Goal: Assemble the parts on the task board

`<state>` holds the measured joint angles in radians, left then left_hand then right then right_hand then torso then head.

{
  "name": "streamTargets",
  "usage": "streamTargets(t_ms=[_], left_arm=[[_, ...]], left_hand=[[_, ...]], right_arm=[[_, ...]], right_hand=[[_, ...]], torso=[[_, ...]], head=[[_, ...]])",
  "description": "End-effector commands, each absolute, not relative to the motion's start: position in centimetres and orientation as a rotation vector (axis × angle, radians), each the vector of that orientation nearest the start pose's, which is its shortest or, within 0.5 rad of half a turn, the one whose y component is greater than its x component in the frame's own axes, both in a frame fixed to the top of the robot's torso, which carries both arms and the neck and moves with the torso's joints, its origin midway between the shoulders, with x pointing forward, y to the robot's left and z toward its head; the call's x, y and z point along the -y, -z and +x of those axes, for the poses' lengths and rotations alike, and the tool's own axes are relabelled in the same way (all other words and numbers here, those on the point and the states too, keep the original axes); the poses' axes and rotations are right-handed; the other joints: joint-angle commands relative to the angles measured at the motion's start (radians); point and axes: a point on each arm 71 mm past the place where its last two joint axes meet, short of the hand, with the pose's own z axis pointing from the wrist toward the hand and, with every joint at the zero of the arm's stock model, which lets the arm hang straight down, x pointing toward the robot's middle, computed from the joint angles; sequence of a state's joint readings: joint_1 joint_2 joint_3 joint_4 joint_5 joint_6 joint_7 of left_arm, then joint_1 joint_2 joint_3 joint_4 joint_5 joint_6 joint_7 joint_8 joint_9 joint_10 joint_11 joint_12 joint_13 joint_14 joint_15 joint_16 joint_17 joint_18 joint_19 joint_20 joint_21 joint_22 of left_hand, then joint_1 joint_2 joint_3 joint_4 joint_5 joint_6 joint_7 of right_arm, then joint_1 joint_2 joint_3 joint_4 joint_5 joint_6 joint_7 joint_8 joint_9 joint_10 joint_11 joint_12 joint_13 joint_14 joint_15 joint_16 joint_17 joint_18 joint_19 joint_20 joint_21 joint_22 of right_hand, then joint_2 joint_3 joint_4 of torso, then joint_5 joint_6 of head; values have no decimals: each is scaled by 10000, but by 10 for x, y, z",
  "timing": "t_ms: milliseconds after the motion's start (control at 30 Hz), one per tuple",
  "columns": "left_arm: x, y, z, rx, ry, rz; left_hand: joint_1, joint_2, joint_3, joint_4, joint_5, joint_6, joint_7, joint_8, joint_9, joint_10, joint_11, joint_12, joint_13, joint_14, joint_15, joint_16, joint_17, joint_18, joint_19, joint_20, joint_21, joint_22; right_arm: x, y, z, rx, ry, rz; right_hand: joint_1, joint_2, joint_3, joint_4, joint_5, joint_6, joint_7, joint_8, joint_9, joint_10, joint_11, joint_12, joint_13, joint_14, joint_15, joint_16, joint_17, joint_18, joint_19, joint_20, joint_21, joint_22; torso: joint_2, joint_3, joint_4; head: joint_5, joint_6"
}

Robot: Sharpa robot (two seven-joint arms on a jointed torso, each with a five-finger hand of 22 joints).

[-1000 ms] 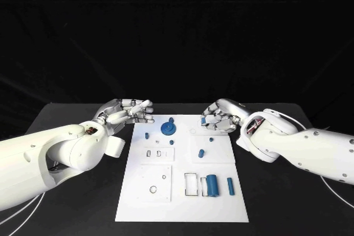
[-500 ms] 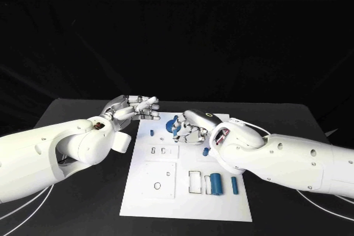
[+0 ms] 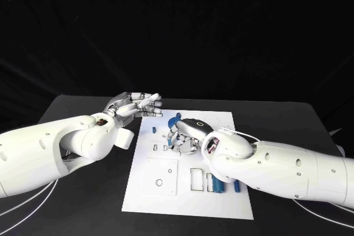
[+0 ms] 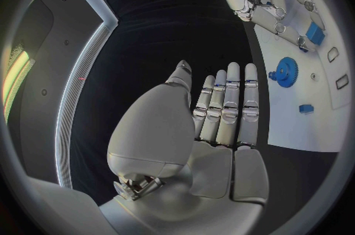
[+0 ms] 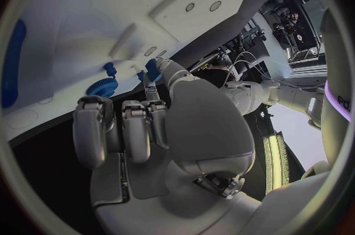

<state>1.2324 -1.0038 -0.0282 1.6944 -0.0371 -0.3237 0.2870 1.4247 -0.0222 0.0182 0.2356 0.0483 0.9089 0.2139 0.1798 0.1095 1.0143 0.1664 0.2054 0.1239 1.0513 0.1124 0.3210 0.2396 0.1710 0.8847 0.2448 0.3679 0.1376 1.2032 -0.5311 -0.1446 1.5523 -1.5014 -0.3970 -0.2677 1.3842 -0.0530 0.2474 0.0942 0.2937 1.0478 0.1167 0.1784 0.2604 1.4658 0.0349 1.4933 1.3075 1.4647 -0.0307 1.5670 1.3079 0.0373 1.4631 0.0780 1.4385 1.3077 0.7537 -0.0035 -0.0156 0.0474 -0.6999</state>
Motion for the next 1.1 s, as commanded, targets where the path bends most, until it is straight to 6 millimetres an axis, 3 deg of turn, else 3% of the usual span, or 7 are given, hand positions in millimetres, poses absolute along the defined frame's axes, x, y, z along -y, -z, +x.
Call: streamTargets(t_ms=[33, 1100], left_arm=[[-234, 151, 461, -14880, 15262, -11050], [-235, 151, 461, -14904, 15250, -11052]], left_hand=[[17, 56, -4, -39, 10, 2, 84, -66, -6, -66, -12, -12, 4, -55, 37, -68, 12, 123, -43, 52, -57, -15], [17, 56, -4, -39, 10, 2, 84, -66, -6, -66, -12, -12, 4, -55, 37, -68, 12, 123, -43, 52, -57, -15]], right_arm=[[42, 209, 441, -16806, -7783, -3227], [38, 223, 438, -17214, -7281, -3638]], right_hand=[[-78, -16, 49, -13, -32, 10, -64, 26, 360, 279, -35, -9, 1656, 1061, -35, 38, 2629, 51, 1, -28, -25, 1281], [-167, -84, 46, -21, -131, -74, -33, -27, 376, 243, -8, -42, 1616, 1061, -13, 38, 2629, 63, -27, -13, -67, 1250]], torso=[[0, 4, 5], [-3, 8, -4]], head=[[30, -27], [39, -150]])
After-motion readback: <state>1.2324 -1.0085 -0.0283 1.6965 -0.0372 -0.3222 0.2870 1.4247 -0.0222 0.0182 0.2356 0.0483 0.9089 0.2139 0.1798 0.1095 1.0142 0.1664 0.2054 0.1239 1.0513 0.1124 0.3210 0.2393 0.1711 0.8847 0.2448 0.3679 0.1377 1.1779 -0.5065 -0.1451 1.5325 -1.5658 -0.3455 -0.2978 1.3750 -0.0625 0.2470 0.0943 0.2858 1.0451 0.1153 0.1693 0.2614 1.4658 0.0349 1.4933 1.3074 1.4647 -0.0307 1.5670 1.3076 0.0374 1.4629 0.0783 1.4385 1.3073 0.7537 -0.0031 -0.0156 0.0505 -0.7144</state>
